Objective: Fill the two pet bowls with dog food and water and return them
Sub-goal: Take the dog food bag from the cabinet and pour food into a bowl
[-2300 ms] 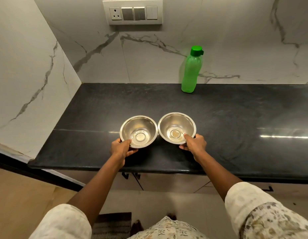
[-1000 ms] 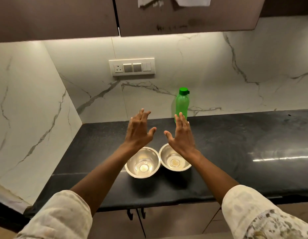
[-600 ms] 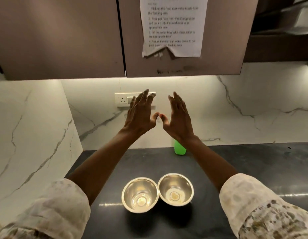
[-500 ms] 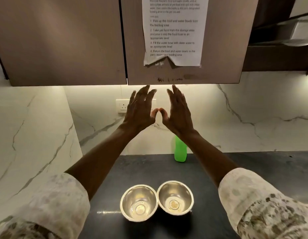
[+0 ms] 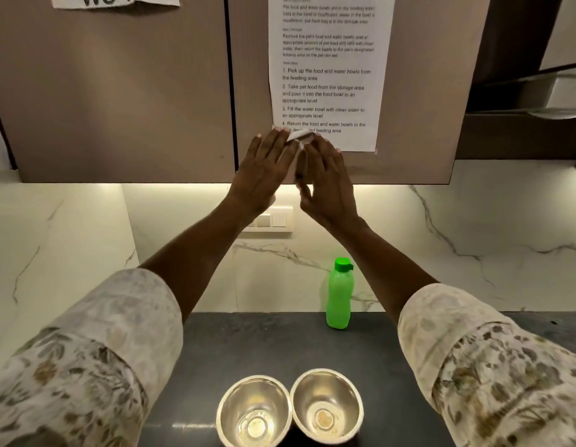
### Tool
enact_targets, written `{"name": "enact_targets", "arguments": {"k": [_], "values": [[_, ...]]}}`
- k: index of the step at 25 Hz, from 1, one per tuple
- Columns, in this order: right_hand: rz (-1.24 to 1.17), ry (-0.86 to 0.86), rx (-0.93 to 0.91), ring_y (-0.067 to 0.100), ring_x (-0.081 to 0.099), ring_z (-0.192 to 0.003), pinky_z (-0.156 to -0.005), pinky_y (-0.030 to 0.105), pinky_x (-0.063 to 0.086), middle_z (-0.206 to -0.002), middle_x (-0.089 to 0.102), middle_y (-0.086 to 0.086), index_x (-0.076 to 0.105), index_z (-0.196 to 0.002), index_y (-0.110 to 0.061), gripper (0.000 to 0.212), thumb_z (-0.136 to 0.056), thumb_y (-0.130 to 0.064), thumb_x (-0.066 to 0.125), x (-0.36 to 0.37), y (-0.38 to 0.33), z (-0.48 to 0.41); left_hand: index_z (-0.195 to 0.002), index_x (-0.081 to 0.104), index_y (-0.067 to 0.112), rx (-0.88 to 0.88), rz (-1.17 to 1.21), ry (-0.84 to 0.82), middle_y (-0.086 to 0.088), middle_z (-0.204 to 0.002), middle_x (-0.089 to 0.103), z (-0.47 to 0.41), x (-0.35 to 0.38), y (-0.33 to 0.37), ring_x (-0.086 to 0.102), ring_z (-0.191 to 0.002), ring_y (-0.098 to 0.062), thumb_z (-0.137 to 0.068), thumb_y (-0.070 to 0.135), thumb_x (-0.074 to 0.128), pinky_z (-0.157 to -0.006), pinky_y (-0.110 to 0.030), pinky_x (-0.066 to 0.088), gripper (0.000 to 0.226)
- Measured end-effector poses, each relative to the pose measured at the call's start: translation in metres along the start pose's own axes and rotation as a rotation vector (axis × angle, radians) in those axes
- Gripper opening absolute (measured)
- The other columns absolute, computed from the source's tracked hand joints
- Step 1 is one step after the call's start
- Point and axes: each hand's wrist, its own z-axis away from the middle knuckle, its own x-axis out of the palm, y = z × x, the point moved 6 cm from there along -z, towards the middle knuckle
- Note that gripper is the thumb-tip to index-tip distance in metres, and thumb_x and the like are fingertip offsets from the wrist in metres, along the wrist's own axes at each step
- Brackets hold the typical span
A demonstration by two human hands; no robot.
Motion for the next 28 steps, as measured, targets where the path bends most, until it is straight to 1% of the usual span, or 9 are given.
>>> {"name": "enact_targets", "arguments": {"k": [3, 6, 10, 16, 19, 21, 24, 26, 28], "values": [[0.002, 0.004, 0.024, 0.036, 0.035, -0.154, -0.127, 0.052, 0.027, -0.163, 0.042, 0.021, 0.045, -0.154, -0.001, 0.072, -0.088, -0.014, 0.073, 0.004, 0.000, 0.001, -0.159, 0.029, 0.003, 0.049, -0.089, 0.047, -0.026, -0.165, 0.031, -0.001, 0.001, 0.003, 0.027, -0.154, -0.044, -0.081, -0.005, 0.072, -0.125, -0.057, 0.026, 0.090], [0.042, -0.039, 0.043, 0.034, 0.030, -0.157, -0.128, 0.051, 0.024, -0.167, 0.035, 0.018, 0.041, -0.157, -0.005, 0.082, -0.084, -0.017, 0.075, 0.008, -0.004, 0.011, -0.154, 0.043, 0.003, 0.082, -0.152, 0.112, -0.024, -0.158, 0.045, 0.006, -0.008, 0.009, 0.041, -0.148, -0.043, -0.087, -0.004, 0.067, -0.119, -0.057, 0.038, 0.071], [0.086, 0.052, 0.048, 0.035, 0.034, -0.155, -0.124, 0.053, 0.030, -0.167, 0.036, 0.017, 0.044, -0.156, -0.005, 0.083, -0.082, -0.020, 0.078, -0.007, -0.014, 0.021, -0.146, 0.055, 0.004, 0.121, -0.150, 0.202, -0.022, -0.149, 0.057, 0.022, -0.038, 0.010, 0.051, -0.141, -0.041, -0.091, 0.001, 0.063, -0.113, -0.063, 0.042, 0.055], [0.054, 0.200, 0.170, 0.034, 0.043, -0.148, -0.121, 0.048, 0.037, -0.161, 0.045, 0.016, 0.047, -0.152, -0.002, 0.085, -0.077, -0.016, 0.084, -0.036, -0.034, 0.044, -0.104, 0.078, 0.001, 0.166, -0.048, 0.440, -0.019, -0.115, 0.077, 0.052, -0.095, 0.028, 0.068, -0.121, -0.038, -0.096, 0.003, 0.068, -0.103, -0.072, 0.047, 0.013], [0.012, 0.313, 0.190, 0.031, 0.049, -0.143, -0.120, 0.039, 0.040, -0.157, 0.050, 0.015, 0.048, -0.150, -0.003, 0.077, -0.080, -0.014, 0.078, -0.061, -0.044, 0.054, -0.092, 0.079, 0.001, 0.195, -0.010, 0.562, -0.016, -0.099, 0.079, 0.065, -0.130, 0.044, 0.073, -0.112, -0.035, -0.097, 0.001, 0.066, -0.102, -0.070, 0.049, 0.015], [-0.035, 0.377, 0.218, 0.030, 0.051, -0.141, -0.116, 0.039, 0.045, -0.155, 0.052, 0.014, 0.046, -0.150, -0.006, 0.076, -0.081, -0.014, 0.076, -0.078, -0.049, 0.061, -0.089, 0.079, 0.000, 0.199, 0.014, 0.590, -0.015, -0.092, 0.079, 0.070, -0.154, 0.056, 0.075, -0.106, -0.034, -0.096, 0.000, 0.067, -0.101, -0.068, 0.051, 0.014], [-0.117, 0.428, 0.245, 0.029, 0.051, -0.141, -0.118, 0.037, 0.044, -0.155, 0.051, 0.015, 0.044, -0.151, -0.005, 0.074, -0.085, -0.013, 0.075, -0.106, -0.052, 0.079, -0.094, 0.080, 0.001, 0.219, 0.046, 0.598, -0.016, -0.096, 0.079, 0.079, -0.187, 0.082, 0.075, -0.105, -0.036, -0.096, 0.003, 0.070, -0.102, -0.067, 0.051, 0.010], [-0.165, 0.449, 0.256, 0.032, 0.050, -0.143, -0.121, 0.036, 0.039, -0.154, 0.052, 0.019, 0.047, -0.149, 0.003, 0.068, -0.088, -0.009, 0.074, -0.126, -0.050, 0.088, -0.106, 0.079, 0.003, 0.218, 0.070, 0.627, -0.018, -0.114, 0.078, 0.081, -0.207, 0.097, 0.072, -0.114, -0.039, -0.097, 0.005, 0.069, -0.106, -0.066, 0.048, 0.014], [-0.220, 0.438, 0.276, 0.034, 0.049, -0.144, -0.123, 0.032, 0.034, -0.153, 0.052, 0.022, 0.047, -0.147, 0.007, 0.064, -0.088, -0.003, 0.069, -0.150, -0.044, 0.098, -0.125, 0.074, 0.006, 0.187, 0.096, 0.676, -0.019, -0.134, 0.069, 0.083, -0.228, 0.110, 0.065, -0.126, -0.042, -0.097, 0.010, 0.071, -0.109, -0.063, 0.046, 0.028]]}}
